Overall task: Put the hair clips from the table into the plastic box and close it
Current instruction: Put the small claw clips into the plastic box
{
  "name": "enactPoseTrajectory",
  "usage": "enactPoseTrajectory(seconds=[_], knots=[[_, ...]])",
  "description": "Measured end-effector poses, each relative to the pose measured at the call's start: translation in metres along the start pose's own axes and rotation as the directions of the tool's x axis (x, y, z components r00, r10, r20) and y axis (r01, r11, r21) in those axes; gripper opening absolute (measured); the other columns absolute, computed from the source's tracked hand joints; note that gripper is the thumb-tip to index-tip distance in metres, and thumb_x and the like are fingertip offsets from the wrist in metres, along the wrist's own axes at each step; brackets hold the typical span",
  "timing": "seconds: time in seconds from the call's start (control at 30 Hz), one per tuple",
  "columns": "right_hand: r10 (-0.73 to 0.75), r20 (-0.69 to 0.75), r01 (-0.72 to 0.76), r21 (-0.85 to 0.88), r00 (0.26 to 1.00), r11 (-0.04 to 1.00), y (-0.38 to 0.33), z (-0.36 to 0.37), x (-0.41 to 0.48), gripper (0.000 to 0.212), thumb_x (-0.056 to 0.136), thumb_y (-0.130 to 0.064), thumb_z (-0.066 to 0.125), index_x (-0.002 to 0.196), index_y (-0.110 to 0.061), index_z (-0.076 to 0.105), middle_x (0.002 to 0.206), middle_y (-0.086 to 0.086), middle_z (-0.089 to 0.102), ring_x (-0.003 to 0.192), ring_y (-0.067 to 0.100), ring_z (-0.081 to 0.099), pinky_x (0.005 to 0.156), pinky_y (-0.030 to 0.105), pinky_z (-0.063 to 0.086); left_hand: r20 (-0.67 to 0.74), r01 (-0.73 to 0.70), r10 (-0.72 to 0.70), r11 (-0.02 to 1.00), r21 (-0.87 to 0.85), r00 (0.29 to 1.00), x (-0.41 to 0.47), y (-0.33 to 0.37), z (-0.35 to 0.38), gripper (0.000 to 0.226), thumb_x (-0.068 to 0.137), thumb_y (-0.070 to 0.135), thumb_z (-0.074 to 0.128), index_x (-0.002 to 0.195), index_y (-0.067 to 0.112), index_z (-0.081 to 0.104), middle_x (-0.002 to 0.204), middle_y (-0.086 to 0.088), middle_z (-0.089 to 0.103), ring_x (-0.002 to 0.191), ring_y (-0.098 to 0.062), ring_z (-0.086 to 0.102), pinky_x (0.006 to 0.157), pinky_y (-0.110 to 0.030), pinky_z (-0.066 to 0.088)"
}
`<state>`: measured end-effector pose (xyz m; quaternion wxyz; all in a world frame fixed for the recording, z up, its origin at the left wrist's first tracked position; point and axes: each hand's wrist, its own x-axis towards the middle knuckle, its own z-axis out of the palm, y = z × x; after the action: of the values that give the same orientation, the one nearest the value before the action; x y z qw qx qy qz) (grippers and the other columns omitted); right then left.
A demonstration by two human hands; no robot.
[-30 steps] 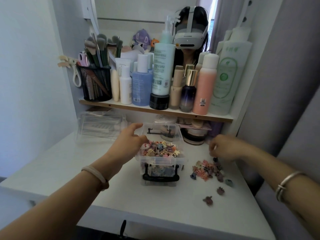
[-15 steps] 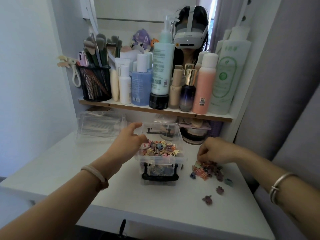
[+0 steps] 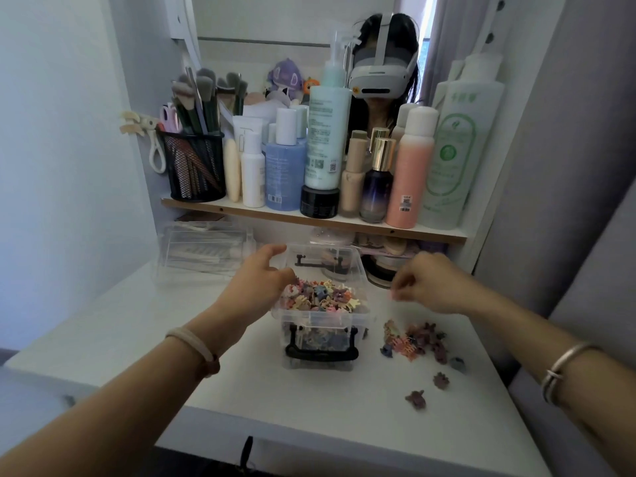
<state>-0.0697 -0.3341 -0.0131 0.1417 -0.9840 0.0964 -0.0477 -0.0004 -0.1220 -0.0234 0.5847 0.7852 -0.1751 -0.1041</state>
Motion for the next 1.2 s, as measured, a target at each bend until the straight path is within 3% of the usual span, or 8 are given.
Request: enactPoseTrajectory(seconds=[0.1,0.2,0.3,0.57,0.7,0.83,1.07,1.2], knots=[[-0.032,-0.218,0.105,0.334,0.975,0.937,-0.021,-0.017,-0.005,0.012,0.082,-0.023,0.067,0.092,-0.018,0.072,0.08,-0.013,0.064,0.073,-0.001,0.054,0.062,0.011,0.038,-0.001,-0.006,0.006,1.0,0.007,1.0,-0.001,0.001,0.0,0.05,0.092,0.007,0.046,0.139,0.016,0.035,0.099,-0.002,0.049,0.07,-0.008,0.052,0.057,-0.016,0.04],[-0.127,-0.186,0.199,0.442,0.974,0.875,-0.04,-0.024,-0.008,0.02,0.083,-0.021,0.065,0.102,-0.018,0.069,0.088,-0.014,0.064,0.084,0.001,0.057,0.075,0.006,0.041,0.006,-0.002,0.002,1.0,-0.001,1.0,-0.001,0.001,-0.001,0.05,0.092,0.008,0.046,0.14,0.017,0.035,0.108,-0.007,0.048,0.071,-0.009,0.052,0.059,-0.016,0.04],[-0.069,-0.168,0.127,0.362,0.983,0.924,-0.033,-0.018,-0.003,0.034,0.084,-0.013,0.065,0.117,-0.011,0.061,0.111,-0.004,0.061,0.101,0.005,0.053,0.09,0.018,0.039,0.003,-0.006,0.006,1.0,0.002,1.0,0.0,0.0,-0.001,0.05,0.091,0.008,0.046,0.139,0.016,0.035,0.11,-0.008,0.05,0.076,-0.015,0.054,0.063,-0.021,0.042],[0.017,0.3,0.011,-0.094,0.954,0.996,-0.011,0.014,-0.007,0.027,0.085,-0.015,0.061,0.112,-0.019,0.063,0.115,-0.001,0.064,0.09,0.01,0.055,0.078,0.02,0.046,-0.003,0.001,-0.001,1.0,-0.007,1.0,0.002,-0.002,0.0,0.05,0.092,0.007,0.046,0.139,0.017,0.035,0.113,-0.01,0.052,0.068,-0.01,0.053,0.057,-0.018,0.041],[-0.032,0.252,0.059,-0.099,0.967,0.993,-0.013,0.02,-0.006,0.02,0.086,-0.012,0.058,0.104,-0.016,0.069,0.109,-0.001,0.068,0.084,0.006,0.053,0.062,0.01,0.037,0.0,0.011,-0.011,1.0,0.008,1.0,0.001,-0.002,-0.002,0.05,0.092,0.007,0.046,0.139,0.016,0.035,0.126,-0.022,0.053,0.077,-0.019,0.059,0.058,-0.019,0.042],[-0.033,0.175,0.051,-0.104,0.984,0.993,-0.014,0.022,-0.003,0.022,0.086,-0.006,0.056,0.1,-0.013,0.071,0.102,0.0,0.068,0.082,0.007,0.054,0.069,0.014,0.042,0.007,0.01,-0.01,1.0,0.013,1.0,-0.002,0.001,-0.002,0.05,0.092,0.007,0.045,0.14,0.015,0.035,0.119,-0.021,0.055,0.068,-0.01,0.056,0.056,-0.018,0.044],[-0.067,-0.261,0.189,0.478,0.963,0.858,-0.044,-0.023,-0.001,0.011,0.084,-0.008,0.064,0.09,-0.016,0.067,0.078,-0.013,0.061,0.072,-0.003,0.055,0.069,0.001,0.042,0.024,0.022,-0.022,1.0,0.003,0.999,-0.004,0.005,-0.001,0.049,0.092,0.007,0.045,0.139,0.015,0.035,0.079,-0.003,0.057,0.064,-0.009,0.055,0.057,-0.019,0.042],[-0.072,-0.278,0.188,0.419,0.958,0.888,-0.045,-0.02,0.0,0.016,0.09,-0.007,0.055,0.102,-0.017,0.06,0.087,-0.008,0.06,0.07,0.004,0.059,0.071,0.015,0.047,0.032,0.021,-0.022,1.0,0.002,0.999,-0.007,0.007,-0.001,0.049,0.093,0.007,0.045,0.14,0.015,0.034,0.074,0.0,0.056,0.062,-0.007,0.056,0.054,-0.017,0.042]])
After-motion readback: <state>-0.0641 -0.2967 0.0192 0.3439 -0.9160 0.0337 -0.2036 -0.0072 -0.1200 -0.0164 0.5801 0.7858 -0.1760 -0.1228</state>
